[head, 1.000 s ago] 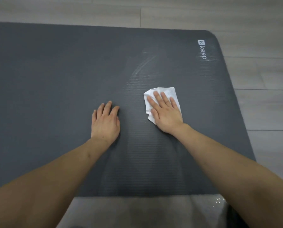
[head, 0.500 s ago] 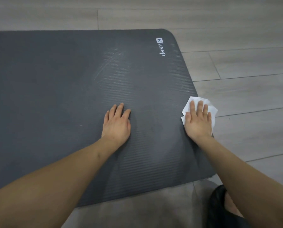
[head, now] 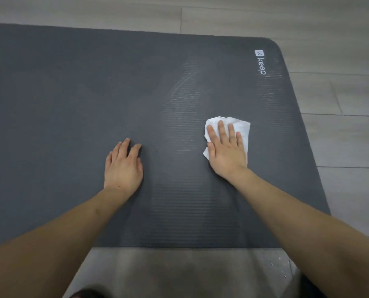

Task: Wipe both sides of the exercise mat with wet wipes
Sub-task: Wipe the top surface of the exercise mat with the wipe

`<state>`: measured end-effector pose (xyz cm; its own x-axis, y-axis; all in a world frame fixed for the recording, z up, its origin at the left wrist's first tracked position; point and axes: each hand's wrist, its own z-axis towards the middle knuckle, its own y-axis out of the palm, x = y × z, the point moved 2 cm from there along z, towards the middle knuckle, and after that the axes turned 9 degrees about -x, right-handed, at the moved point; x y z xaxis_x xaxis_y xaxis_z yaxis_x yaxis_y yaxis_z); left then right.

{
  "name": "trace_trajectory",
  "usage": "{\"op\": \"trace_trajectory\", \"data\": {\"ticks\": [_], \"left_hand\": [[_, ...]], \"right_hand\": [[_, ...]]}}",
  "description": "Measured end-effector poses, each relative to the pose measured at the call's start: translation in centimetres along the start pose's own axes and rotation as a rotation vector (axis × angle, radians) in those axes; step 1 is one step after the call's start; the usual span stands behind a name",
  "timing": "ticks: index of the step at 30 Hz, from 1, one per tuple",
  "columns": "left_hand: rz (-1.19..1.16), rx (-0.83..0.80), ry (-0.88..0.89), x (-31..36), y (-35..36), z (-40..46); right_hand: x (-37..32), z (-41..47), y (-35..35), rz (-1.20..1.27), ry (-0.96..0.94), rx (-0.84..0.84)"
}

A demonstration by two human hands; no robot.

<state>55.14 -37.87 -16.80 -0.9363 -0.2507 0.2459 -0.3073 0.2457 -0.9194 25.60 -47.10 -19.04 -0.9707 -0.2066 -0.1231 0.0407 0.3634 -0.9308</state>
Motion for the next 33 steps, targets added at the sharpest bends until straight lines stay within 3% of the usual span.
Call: {"op": "trace_trajectory", "data": {"ticks": [4, 8, 13, 18, 26, 29, 33], "left_hand": [[-0.009, 0.019, -0.080, -3.0, -0.7, -1.6], [-0.049, 0.052, -0.149, -4.6, -1.6, -2.6], [-0.022, 0.078, -0.089, -2.2, -2.3, -1.1], [0.004, 0.085, 0.127, 5.4, -1.3, 2.3], [0.092, 0.004, 0.545, 19.2, 2.9, 4.5], [0.104, -0.032, 0.613, 21.4, 4.3, 4.1], [0.100, -0.047, 0.601, 20.7, 4.7, 3.7]], "right_hand": [[-9.3, 1.2, 0.7, -0.059, -0.195, -0.033], [-16.7, -0.7, 2.4, -0.134, -0.510, -0.086], [-13.3, -2.0, 2.7, -0.196, -0.661, -0.070], [-2.0, -3.7, 1.6, -0.092, -0.421, -0.033], [17.2, -8.7, 0.5, 0.109, 0.214, 0.037], [19.3, -11.4, 1.3, 0.167, 0.380, 0.059], [17.0, -12.6, 2.3, 0.196, 0.487, 0.079]]}}
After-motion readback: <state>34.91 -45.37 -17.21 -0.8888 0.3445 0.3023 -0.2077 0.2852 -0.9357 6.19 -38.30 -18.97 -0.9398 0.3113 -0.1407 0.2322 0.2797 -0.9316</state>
